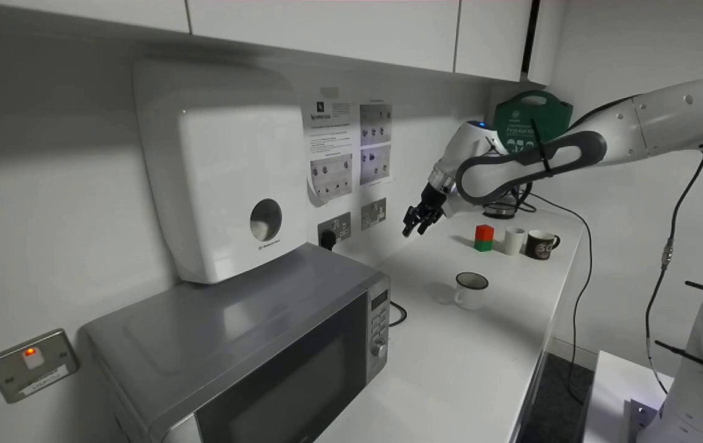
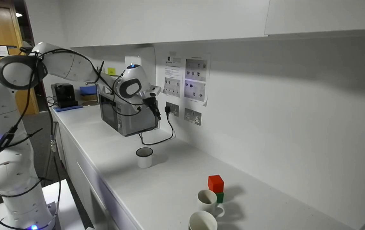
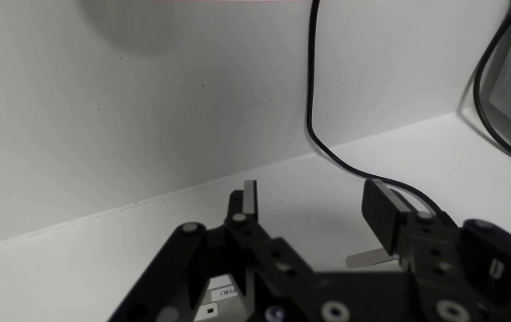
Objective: Flip the switch on the socket
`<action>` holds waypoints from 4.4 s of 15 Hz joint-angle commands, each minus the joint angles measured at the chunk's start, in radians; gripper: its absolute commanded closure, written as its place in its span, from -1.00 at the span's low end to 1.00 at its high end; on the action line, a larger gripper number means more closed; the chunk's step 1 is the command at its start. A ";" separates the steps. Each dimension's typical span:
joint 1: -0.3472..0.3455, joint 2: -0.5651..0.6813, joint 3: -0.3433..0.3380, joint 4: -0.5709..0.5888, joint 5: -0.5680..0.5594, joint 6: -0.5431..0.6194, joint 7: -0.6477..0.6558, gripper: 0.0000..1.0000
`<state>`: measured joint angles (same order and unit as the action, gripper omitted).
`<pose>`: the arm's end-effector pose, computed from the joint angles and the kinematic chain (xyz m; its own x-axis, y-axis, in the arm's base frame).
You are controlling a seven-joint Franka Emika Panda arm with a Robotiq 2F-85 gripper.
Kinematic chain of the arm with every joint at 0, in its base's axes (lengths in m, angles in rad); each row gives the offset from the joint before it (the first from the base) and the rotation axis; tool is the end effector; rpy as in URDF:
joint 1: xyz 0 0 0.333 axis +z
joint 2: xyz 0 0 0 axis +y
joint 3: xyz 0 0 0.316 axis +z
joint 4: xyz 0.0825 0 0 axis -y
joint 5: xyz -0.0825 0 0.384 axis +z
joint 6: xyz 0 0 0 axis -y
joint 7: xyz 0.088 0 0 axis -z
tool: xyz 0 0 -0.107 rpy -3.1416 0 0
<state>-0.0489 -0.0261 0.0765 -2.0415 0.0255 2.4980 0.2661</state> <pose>0.5838 0.0163 0.5064 0.8591 -0.2581 0.4420 -0.2170 -0.9658 -0.1422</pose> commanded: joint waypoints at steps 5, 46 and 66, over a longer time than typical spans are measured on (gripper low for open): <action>0.022 0.000 -0.023 0.002 0.001 -0.003 -0.002 -0.34; 0.030 0.358 -0.108 0.457 -0.047 0.055 -0.089 1.00; 0.019 0.519 -0.128 0.689 -0.029 -0.013 -0.116 1.00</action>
<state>-0.0264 0.4547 -0.0499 -1.4211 -0.0061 2.5130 0.1794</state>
